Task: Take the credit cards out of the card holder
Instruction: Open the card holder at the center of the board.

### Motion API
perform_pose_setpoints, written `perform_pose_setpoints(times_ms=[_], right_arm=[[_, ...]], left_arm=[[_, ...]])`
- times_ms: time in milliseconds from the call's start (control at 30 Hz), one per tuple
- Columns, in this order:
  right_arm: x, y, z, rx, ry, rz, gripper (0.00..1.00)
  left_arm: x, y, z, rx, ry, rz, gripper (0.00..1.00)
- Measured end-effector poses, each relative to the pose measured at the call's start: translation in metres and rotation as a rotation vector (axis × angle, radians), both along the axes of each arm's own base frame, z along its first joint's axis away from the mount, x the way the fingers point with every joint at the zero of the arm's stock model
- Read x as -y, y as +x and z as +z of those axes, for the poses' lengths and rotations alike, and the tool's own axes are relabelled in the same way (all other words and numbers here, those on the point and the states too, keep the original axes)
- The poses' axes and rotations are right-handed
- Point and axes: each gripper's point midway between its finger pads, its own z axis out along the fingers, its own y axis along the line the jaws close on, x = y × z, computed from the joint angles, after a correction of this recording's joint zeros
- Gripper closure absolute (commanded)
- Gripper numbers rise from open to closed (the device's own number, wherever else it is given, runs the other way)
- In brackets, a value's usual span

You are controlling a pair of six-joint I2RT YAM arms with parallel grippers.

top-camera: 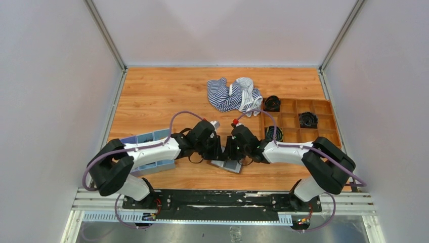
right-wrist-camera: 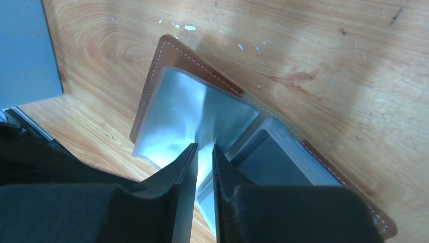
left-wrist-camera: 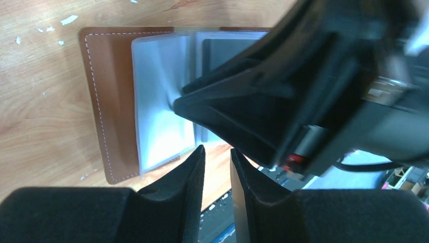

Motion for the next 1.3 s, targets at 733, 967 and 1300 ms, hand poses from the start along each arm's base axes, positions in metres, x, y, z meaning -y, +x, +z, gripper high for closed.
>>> perform_pose_setpoints(times_ms=[733, 967, 1300], right_arm=[[0.059, -0.021, 0.036, 0.094, 0.050, -0.108, 0.68], [0.059, -0.017, 0.030, 0.060, 0.014, -0.106, 0.71], [0.067, -0.009, 0.013, -0.059, -0.177, -0.175, 0.67]], left_arm=[[-0.005, 0.009, -0.054, -0.025, 0.081, 0.057, 0.73], [-0.003, 0.009, -0.054, -0.025, 0.074, 0.052, 0.73], [-0.003, 0.009, -0.054, -0.025, 0.079, 0.048, 0.73]])
